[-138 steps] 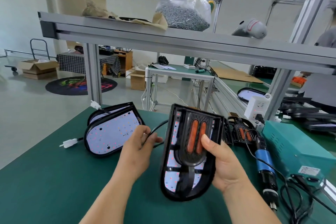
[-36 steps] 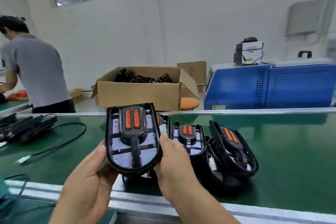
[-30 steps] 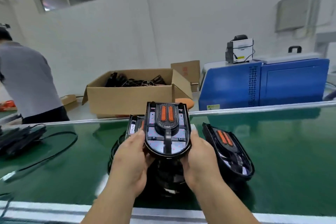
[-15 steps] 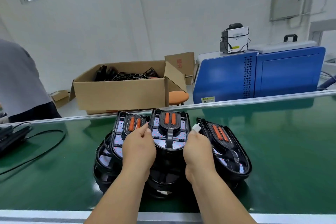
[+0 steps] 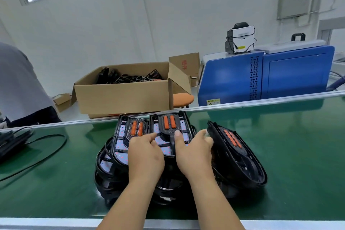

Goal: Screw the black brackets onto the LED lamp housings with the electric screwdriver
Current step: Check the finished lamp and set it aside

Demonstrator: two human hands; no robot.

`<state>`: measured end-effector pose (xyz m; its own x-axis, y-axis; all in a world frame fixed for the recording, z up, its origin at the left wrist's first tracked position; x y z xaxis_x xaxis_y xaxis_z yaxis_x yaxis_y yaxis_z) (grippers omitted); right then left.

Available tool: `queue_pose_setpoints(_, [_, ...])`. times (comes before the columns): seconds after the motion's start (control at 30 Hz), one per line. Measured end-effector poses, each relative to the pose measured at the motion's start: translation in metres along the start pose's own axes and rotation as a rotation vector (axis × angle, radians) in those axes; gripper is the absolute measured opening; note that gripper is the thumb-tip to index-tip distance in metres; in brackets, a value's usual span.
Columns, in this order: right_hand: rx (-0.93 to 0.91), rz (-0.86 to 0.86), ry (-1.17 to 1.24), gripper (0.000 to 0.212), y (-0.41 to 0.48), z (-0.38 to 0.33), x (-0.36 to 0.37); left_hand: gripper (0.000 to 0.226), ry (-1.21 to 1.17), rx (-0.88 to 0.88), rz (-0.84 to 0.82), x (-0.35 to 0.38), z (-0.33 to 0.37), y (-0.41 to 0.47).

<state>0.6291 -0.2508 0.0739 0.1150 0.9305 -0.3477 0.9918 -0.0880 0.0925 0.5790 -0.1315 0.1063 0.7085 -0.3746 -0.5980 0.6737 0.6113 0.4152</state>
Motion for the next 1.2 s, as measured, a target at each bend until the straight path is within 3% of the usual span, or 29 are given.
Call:
queue_pose_setpoints(0.27, [-0.205,0.174,-0.306,0.072,-0.019,-0.008,-0.014,0.035,0.001,0.063,0.009,-0.016,0.006,0.004])
queue_pose_setpoints(0.47, [-0.379,0.149,-0.135,0.039,-0.041,-0.045,-0.004,0.036,-0.018,0.061,0.113,-0.056,-0.002,0.004])
queue_pose_setpoints(0.6, [-0.514,-0.01,-0.043,0.031,-0.074,-0.079,0.039,0.035,-0.027,0.001,0.175,-0.104,-0.032,0.002])
queue_pose_setpoints(0.87, [-0.727,-0.423,0.069,0.046,-0.189,-0.139,0.151,0.031,0.105,-0.251,0.446,-0.234,-0.131,-0.028])
queue_pose_setpoints(1.2, [-0.997,-0.954,0.155,0.031,-0.411,-0.176,0.241,0.033,0.33,-0.614,0.819,-0.405,-0.239,-0.166])
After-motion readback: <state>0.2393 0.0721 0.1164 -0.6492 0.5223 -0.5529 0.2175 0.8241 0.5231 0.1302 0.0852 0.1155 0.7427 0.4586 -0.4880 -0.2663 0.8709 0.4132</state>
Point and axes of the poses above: each hand's wrist, its own y-axis towards the middle knuckle, its own x-axis out of the palm, z = x × y, the point moved 4 cm from there along y, towards the middle knuckle, and after that the axes turned 5 degrees about z, right-handed, at the moved point
